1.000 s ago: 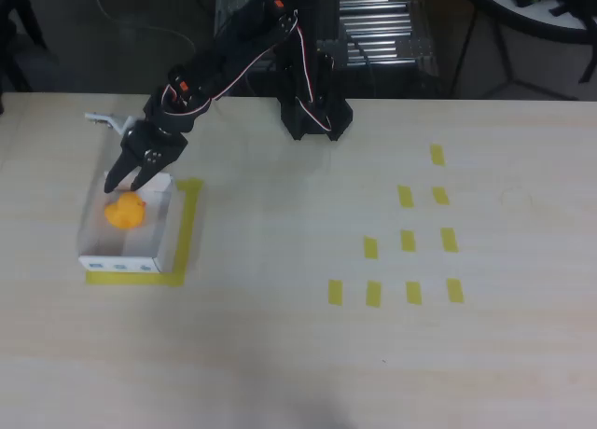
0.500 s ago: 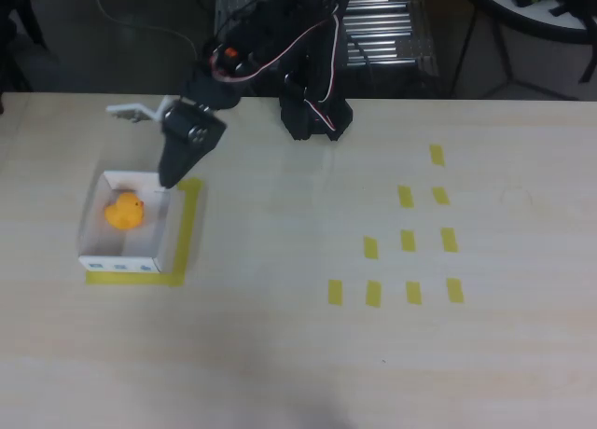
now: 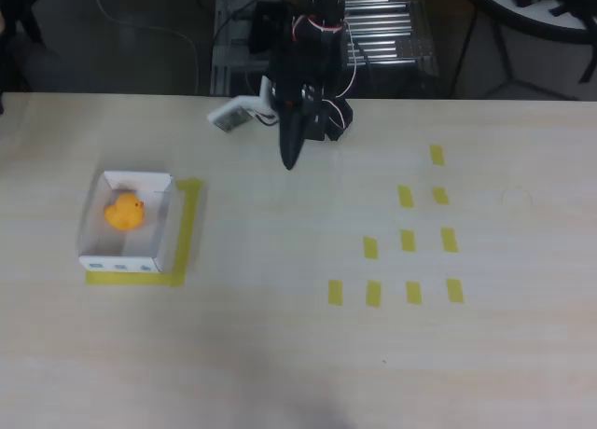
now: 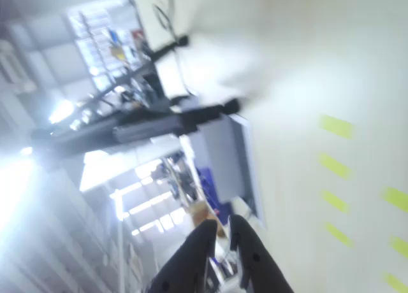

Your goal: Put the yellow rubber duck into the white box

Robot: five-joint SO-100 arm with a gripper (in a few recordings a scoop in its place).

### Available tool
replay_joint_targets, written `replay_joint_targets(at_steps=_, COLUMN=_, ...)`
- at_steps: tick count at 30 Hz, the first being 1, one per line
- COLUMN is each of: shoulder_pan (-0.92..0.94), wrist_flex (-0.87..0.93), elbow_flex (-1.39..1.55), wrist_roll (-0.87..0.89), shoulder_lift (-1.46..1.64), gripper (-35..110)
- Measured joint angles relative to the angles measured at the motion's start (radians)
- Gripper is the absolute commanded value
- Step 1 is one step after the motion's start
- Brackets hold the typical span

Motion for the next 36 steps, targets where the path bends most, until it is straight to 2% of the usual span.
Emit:
replay_joint_targets(at_steps=5, shoulder_pan=-0.041, wrist_flex=0.051, elbow_flex=0.250, wrist_roll=0.002, shoulder_lift=0.156, gripper=0)
replay_joint_targets(at_steps=11, shoulder_pan=-0.044, wrist_flex=0.083, elbow_flex=0.428, wrist_roll=0.005, shoulder_lift=0.167, gripper=0)
replay_joint_targets(at_steps=36, shoulder_pan=-0.075, wrist_flex=0.098, elbow_flex=0.443, wrist_roll=-0.006, shoulder_lift=0.167, gripper=0)
